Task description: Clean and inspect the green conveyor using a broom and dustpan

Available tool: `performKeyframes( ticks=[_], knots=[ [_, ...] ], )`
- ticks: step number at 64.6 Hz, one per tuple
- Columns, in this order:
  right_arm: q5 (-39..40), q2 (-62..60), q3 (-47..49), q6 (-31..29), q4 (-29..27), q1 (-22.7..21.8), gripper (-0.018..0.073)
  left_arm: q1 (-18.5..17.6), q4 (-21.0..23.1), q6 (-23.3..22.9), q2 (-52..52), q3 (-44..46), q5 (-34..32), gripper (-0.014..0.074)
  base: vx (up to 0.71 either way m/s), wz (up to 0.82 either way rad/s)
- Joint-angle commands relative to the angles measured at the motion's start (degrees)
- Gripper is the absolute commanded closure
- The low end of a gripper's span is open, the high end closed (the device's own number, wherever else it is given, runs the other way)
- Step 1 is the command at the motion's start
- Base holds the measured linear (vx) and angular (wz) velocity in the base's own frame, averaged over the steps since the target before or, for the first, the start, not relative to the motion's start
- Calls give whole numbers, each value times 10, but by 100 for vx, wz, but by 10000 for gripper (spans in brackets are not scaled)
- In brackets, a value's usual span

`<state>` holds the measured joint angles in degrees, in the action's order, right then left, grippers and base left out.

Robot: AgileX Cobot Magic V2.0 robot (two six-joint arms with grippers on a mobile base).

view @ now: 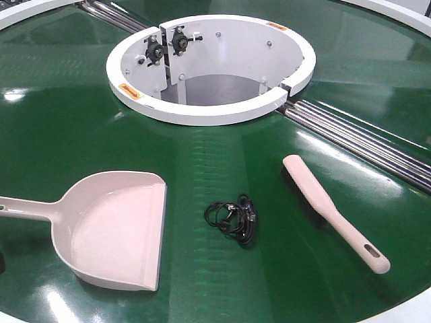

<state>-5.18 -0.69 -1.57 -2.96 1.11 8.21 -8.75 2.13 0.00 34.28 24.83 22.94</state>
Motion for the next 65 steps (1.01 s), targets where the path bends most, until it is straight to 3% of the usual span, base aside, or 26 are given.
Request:
performKeyframes(
  ticks=[1,10,17,33,39,46,55,59,65],
  knots=[
    [40,-6,-2,-1,2,0,568,0,7,-3,4,21,-38,437,0,0],
    [40,-6,-2,-1,2,0,568,0,7,-3,4,21,-42,218,0,0],
    [40,-6,-2,-1,2,0,568,0,7,-3,4,21,-50,104,0,0],
    [40,-6,-2,-1,2,0,568,0,7,0,3,23,-55,74,0,0],
    [40,-6,-2,-1,2,0,568,0,0,19,3,44,-20,74,0,0],
    [40,-6,-2,-1,2,0,568,0,-27,74,29,120,58,74,0,0],
    [40,-6,-2,-1,2,0,568,0,-34,187,115,235,207,74,0,0],
    [40,-6,-2,-1,2,0,568,0,-34,261,168,292,285,74,0,0],
    [40,-6,-2,-1,2,0,568,0,-43,377,238,349,348,74,0,0]
  ],
)
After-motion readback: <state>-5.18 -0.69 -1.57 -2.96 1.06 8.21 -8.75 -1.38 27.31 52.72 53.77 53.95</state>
